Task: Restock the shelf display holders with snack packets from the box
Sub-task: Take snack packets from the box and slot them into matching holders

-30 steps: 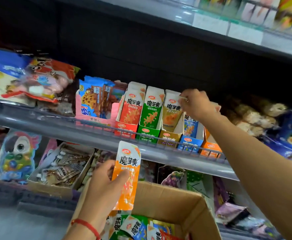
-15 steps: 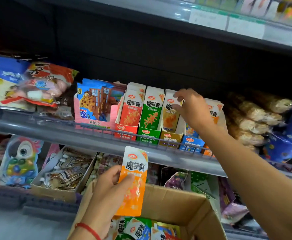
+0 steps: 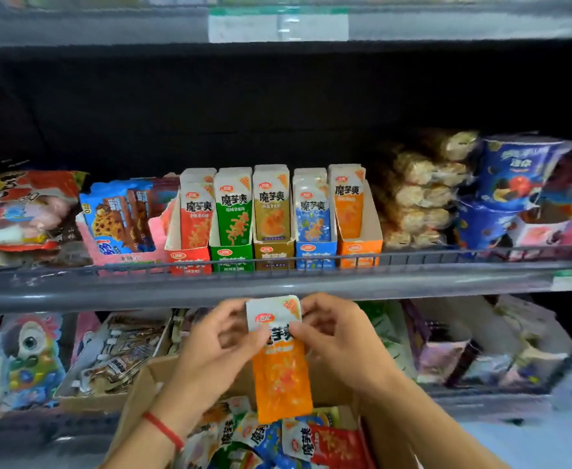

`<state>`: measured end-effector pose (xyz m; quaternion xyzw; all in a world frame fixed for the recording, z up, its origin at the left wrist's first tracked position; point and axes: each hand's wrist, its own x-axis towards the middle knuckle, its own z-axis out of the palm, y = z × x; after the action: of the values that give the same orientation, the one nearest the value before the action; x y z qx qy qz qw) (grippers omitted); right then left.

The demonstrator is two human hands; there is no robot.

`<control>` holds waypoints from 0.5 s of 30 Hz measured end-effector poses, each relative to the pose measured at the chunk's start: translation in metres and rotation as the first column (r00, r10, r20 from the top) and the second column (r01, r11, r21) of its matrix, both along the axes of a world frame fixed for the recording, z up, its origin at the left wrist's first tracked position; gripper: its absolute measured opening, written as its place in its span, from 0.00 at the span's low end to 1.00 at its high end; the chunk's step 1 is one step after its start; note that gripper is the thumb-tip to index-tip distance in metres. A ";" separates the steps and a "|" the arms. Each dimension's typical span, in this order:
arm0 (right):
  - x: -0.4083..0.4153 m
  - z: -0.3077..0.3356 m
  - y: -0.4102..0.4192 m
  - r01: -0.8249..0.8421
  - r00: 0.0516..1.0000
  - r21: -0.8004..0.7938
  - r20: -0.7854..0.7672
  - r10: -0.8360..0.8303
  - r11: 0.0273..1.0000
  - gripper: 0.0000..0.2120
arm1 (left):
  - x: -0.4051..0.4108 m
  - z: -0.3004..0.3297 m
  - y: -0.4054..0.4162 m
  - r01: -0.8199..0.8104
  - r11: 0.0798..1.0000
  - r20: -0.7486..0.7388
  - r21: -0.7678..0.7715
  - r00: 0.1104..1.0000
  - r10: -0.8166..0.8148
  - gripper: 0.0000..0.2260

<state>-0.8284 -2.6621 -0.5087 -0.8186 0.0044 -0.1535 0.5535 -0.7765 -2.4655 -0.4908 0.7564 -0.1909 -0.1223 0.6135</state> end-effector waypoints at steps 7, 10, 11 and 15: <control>0.006 0.017 -0.052 0.254 0.954 -0.013 0.166 -0.248 0.967 0.02 | 0.056 0.092 -0.076 0.014 0.923 0.457 0.384 0.866 -0.203 0.07; -0.002 0.026 -0.088 0.469 0.847 0.118 0.221 -0.483 0.876 0.03 | 0.081 0.136 -0.114 0.025 0.961 0.499 0.277 0.850 -0.166 0.09; -0.006 0.027 -0.097 0.514 0.820 0.152 0.203 -0.535 0.844 0.03 | 0.090 0.149 -0.126 0.014 0.972 0.515 0.236 0.846 -0.138 0.09; -0.012 0.030 -0.117 0.584 0.772 0.262 0.113 -0.626 0.768 0.06 | 0.126 0.184 -0.175 0.005 0.990 0.464 0.143 0.883 -0.071 0.06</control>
<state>-0.8403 -2.7789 -0.4789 -0.6902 0.2315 -0.4016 0.5557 -0.6508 -2.6401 -0.3068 0.8001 -0.3391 0.0387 0.4932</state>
